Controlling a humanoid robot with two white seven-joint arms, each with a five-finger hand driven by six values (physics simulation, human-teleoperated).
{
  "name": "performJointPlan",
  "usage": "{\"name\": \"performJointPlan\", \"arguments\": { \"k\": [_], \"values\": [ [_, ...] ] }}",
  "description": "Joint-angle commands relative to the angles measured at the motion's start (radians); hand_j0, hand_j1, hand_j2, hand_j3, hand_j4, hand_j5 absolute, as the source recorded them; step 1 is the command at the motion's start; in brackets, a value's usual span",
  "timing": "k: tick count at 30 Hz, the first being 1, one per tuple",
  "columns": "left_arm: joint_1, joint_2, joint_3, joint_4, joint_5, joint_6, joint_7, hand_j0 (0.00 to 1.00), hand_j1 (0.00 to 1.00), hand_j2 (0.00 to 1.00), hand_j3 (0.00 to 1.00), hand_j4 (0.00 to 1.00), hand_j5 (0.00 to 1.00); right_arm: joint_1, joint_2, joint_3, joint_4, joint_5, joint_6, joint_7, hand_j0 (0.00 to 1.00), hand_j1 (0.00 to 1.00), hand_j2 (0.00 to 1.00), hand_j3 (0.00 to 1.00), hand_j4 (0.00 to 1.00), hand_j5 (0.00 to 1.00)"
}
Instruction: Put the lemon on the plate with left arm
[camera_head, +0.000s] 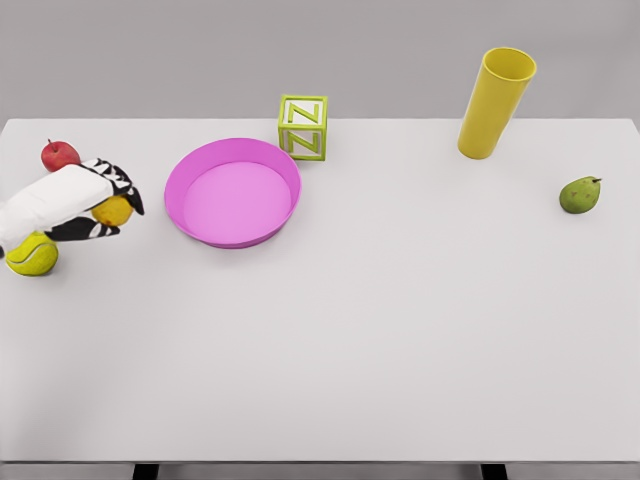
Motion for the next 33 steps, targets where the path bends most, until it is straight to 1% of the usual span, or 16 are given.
{"name": "performJointPlan", "arguments": {
  "k": [1, 8, 10, 17, 20, 29, 31, 33],
  "values": [
    [0.000, -0.011, -0.003, -0.005, 0.005, 0.003, 0.001, 0.45, 0.45, 0.45, 0.45, 0.45, 0.45, 0.000, 0.000, 0.000, 0.000, 0.000, 0.000, 0.000, 1.00, 1.00, 1.00, 1.00, 1.00, 1.00],
    [-0.015, -0.024, -0.003, -0.009, 0.002, 0.003, 0.001, 0.45, 0.45, 0.45, 0.45, 0.45, 0.45, 0.000, 0.000, 0.000, 0.000, 0.000, 0.000, 0.000, 1.00, 1.00, 1.00, 1.00, 1.00, 1.00],
    [-0.028, -0.027, -0.005, -0.008, 0.001, 0.003, 0.001, 0.45, 0.45, 0.45, 0.45, 0.45, 0.45, 0.000, 0.000, 0.000, 0.000, 0.000, 0.000, 0.000, 1.00, 1.00, 1.00, 1.00, 1.00, 1.00],
    [-0.041, -0.058, -0.008, -0.008, -0.004, 0.004, 0.001, 0.45, 0.45, 0.45, 0.45, 0.45, 0.45, 0.000, 0.000, 0.000, 0.000, 0.000, 0.000, 0.000, 1.00, 1.00, 1.00, 1.00, 1.00, 1.00],
    [-0.063, -0.069, -0.032, 0.000, -0.009, 0.004, 0.001, 0.45, 0.45, 0.45, 0.45, 0.45, 0.45, 0.000, 0.000, 0.000, 0.000, 0.000, 0.000, 0.000, 1.00, 1.00, 1.00, 1.00, 1.00, 1.00],
    [-0.075, -0.104, -0.044, 0.000, -0.010, 0.004, 0.001, 0.44, 0.44, 0.44, 0.44, 0.44, 0.44, 0.000, 0.000, 0.000, 0.000, 0.000, 0.000, 0.000, 1.00, 1.00, 1.00, 1.00, 1.00, 1.00],
    [-0.094, -0.104, -0.064, 0.001, -0.010, 0.006, 0.001, 0.44, 0.44, 0.44, 0.44, 0.44, 0.44, 0.000, 0.000, 0.000, -0.001, 0.000, 0.000, 0.000, 1.00, 1.00, 1.00, 1.00, 1.00, 1.00],
    [-0.097, -0.106, -0.064, 0.004, -0.010, 0.006, 0.001, 0.44, 0.44, 0.44, 0.44, 0.44, 0.44, 0.000, 0.000, 0.000, 0.000, 0.000, 0.000, 0.000, 1.00, 1.00, 1.00, 1.00, 1.00, 1.00]
  ]
}}
